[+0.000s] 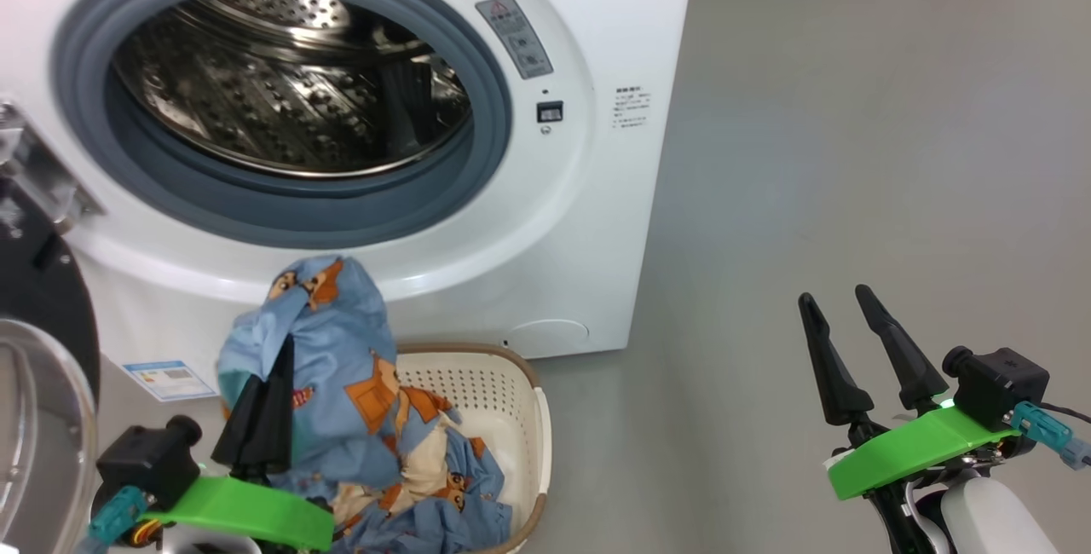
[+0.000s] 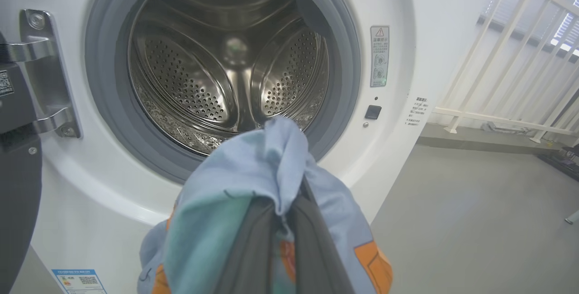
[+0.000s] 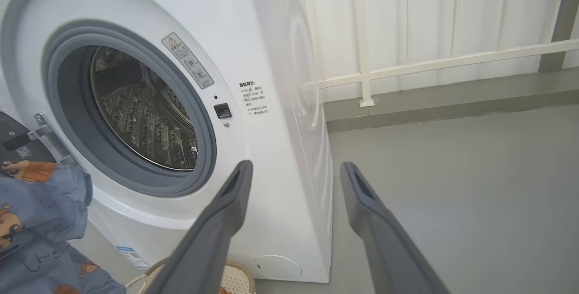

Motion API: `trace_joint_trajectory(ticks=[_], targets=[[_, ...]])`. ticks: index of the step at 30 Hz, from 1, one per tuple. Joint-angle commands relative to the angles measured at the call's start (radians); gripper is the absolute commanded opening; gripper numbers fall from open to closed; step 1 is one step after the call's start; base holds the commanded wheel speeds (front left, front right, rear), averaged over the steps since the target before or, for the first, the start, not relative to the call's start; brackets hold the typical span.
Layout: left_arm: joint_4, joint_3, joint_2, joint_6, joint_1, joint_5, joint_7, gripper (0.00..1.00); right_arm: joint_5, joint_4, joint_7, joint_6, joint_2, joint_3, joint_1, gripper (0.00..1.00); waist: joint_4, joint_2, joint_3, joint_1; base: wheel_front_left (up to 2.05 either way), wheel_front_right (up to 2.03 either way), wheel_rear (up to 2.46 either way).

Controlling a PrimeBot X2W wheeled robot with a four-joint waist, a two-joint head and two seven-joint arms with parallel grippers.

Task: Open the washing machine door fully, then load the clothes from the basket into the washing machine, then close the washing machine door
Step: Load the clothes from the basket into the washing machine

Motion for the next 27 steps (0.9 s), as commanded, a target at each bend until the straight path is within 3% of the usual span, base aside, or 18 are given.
trace_joint_trajectory(ticks=[1, 18, 27], targets=[[-0.032, 0.042, 0.013, -0.001, -0.010, 0.016, -0.006, 0.00, 0.005, -0.023, -0.005, 0.009, -0.007, 0.023, 0.003, 1.00, 0.011, 0.0000, -0.013, 0.0000, 0.00, 0.00, 0.00], [-0.017, 0.090, -0.019, -0.002, 0.004, 0.064, -0.006, 0.00, -0.010, -0.028, -0.005, 0.009, -0.022, 0.030, 0.008, 1.00, 0.002, 0.0000, -0.019, 0.0000, 0.00, 0.00, 0.00], [0.002, 0.105, 0.001, -0.002, -0.087, 0.058, -0.006, 0.00, -0.030, -0.048, -0.005, 0.009, -0.022, 0.023, -0.013, 1.00, -0.015, 0.0000, 0.026, 0.0000, 0.00, 0.00, 0.00]])
